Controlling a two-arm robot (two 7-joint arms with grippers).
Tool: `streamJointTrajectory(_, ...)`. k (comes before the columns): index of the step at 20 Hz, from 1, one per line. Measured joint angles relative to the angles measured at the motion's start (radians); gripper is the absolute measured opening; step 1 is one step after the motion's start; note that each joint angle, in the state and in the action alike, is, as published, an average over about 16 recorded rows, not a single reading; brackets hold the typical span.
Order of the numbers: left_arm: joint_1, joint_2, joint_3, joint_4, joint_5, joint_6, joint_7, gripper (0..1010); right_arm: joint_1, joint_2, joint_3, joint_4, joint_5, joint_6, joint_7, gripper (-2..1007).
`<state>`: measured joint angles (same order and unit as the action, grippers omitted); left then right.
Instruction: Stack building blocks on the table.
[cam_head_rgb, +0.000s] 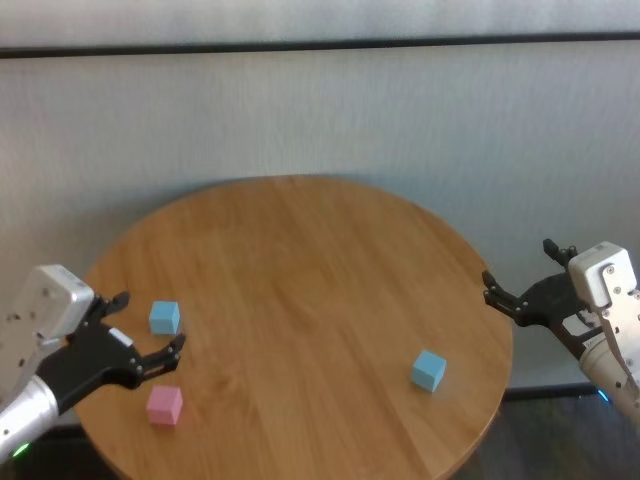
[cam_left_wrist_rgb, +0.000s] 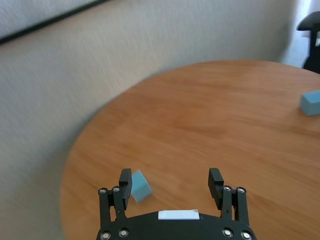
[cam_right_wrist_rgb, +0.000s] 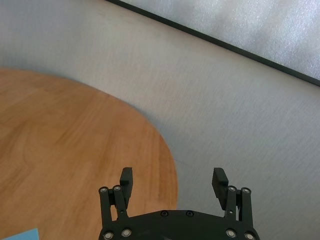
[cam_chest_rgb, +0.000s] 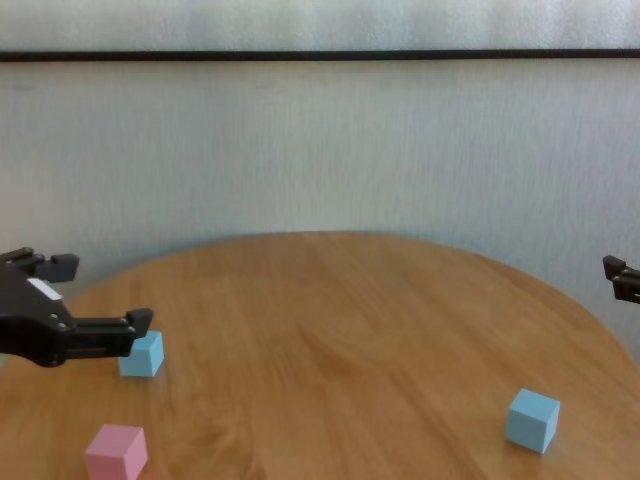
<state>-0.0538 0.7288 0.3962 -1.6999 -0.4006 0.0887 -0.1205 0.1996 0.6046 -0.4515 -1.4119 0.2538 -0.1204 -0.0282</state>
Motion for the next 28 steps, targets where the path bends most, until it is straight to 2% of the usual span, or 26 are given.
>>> streamJointTrajectory(3,0.04,0.019,-0.026,-0.071,-0.056,0.093,-0.006,999,0.0,0.0,0.0,0.0,0.0,0.0,0.0,1001)
streamJointTrajectory(6,0.076,0.025,-0.052,-0.131,-0.111,0.188,0.003,999,0.0,0.0,0.0,0.0,0.0,0.0,0.0,1001)
streamJointTrajectory(11,0.123,0.007,-0.088,-0.208,-0.186,0.342,0.046,999,0.0,0.0,0.0,0.0,0.0,0.0,0.0,1001)
streamJointTrajectory(14,0.138,-0.012,-0.094,-0.241,-0.21,0.417,0.069,999,0.0,0.0,0.0,0.0,0.0,0.0,0.0,1001)
streamJointTrajectory(16,0.143,-0.026,-0.092,-0.255,-0.215,0.452,0.081,999,0.0,0.0,0.0,0.0,0.0,0.0,0.0,1001)
streamJointTrajectory(19,0.141,-0.045,-0.081,-0.264,-0.208,0.486,0.098,999,0.0,0.0,0.0,0.0,0.0,0.0,0.0,1001)
streamJointTrajectory(28,0.117,-0.105,-0.044,-0.253,-0.156,0.539,0.144,999,0.0,0.0,0.0,0.0,0.0,0.0,0.0,1001)
